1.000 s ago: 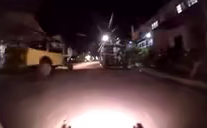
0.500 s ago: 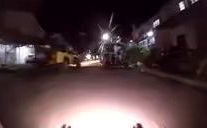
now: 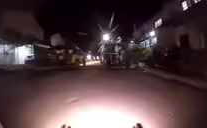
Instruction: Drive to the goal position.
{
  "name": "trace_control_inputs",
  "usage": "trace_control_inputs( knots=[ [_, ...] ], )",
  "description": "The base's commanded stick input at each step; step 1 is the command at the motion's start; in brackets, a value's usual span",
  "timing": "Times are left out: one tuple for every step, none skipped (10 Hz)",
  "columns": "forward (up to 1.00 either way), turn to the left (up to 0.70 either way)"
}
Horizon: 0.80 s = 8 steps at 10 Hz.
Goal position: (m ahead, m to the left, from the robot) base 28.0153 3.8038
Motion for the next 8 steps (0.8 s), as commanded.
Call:
trace_control_inputs(
  knots=[
    [0.6, 0.15],
    [0.6, 0.15],
    [0.6, 0.15],
    [0.6, 0.15],
    [0.6, 0.13],
    [0.6, 0.0],
    [0.6, 0.0],
    [0.6, 0.0]
  ],
)
